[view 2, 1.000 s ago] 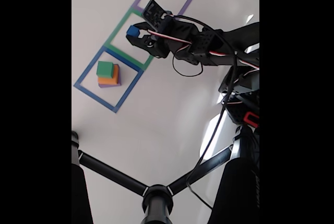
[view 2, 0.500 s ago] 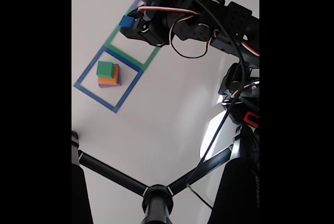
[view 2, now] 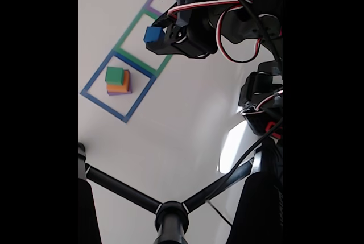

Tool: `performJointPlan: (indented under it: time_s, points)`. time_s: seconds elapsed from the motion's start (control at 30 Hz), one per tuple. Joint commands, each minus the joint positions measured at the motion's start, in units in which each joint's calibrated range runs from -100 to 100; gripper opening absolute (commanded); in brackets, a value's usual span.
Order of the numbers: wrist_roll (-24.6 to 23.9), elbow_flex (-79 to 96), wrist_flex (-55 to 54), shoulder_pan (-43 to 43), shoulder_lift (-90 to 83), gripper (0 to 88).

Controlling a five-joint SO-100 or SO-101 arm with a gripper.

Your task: Tower of hanoi

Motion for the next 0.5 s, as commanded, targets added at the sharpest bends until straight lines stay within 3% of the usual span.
performJointPlan:
  time_s: [0.0, 0.2, 0.47]
  points:
    - [0.59, 1.08, -4.61, -2.23, 0.24, 2.4]
    - [0.59, 14.08, -18.05, -4.05, -0.49, 2.7]
    - [0.59, 36.45, -46.80, -4.34, 0.89, 2.6]
